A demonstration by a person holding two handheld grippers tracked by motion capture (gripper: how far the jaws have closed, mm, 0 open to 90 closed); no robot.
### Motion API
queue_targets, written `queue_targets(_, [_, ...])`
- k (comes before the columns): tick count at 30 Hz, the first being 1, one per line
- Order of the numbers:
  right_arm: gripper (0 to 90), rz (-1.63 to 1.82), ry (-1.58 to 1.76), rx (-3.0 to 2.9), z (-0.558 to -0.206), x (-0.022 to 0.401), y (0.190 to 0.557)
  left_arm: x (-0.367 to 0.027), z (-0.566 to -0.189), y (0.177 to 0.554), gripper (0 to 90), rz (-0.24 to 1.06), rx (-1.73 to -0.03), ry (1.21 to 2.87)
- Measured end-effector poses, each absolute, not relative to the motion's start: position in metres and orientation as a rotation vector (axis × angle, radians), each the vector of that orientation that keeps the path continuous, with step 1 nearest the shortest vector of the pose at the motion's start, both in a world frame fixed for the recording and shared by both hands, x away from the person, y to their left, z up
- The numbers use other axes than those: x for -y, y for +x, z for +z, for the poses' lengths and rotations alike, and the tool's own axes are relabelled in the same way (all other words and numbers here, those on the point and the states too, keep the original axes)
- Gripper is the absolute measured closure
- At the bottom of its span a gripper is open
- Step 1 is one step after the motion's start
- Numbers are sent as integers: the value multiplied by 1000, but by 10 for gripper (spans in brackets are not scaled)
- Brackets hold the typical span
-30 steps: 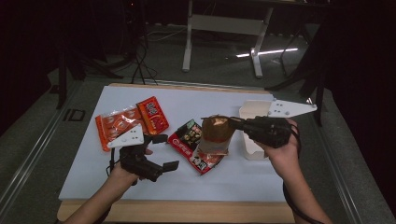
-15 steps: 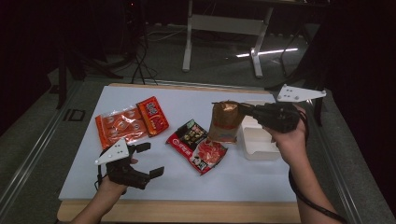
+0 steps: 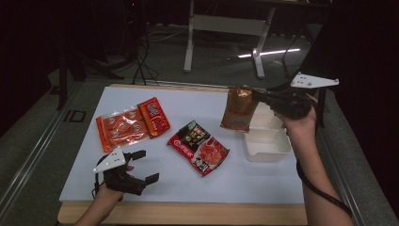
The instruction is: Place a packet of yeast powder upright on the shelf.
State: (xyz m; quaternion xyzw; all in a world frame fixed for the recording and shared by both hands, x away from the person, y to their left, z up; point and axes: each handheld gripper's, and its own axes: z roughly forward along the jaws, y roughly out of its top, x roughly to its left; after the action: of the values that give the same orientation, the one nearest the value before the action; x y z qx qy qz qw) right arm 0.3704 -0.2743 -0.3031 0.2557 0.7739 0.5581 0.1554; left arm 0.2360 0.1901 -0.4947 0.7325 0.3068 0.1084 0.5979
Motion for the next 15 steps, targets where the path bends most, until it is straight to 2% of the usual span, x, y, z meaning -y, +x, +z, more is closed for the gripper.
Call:
queue_targets(8, [889,1578,812,-2162,-307,296,395,-193,-501,238,15,212,-727,1666])
queue_targets(15, [889,1538,854,-2144,-309,310,411,-192,-501,237,15,226,-722,1670])
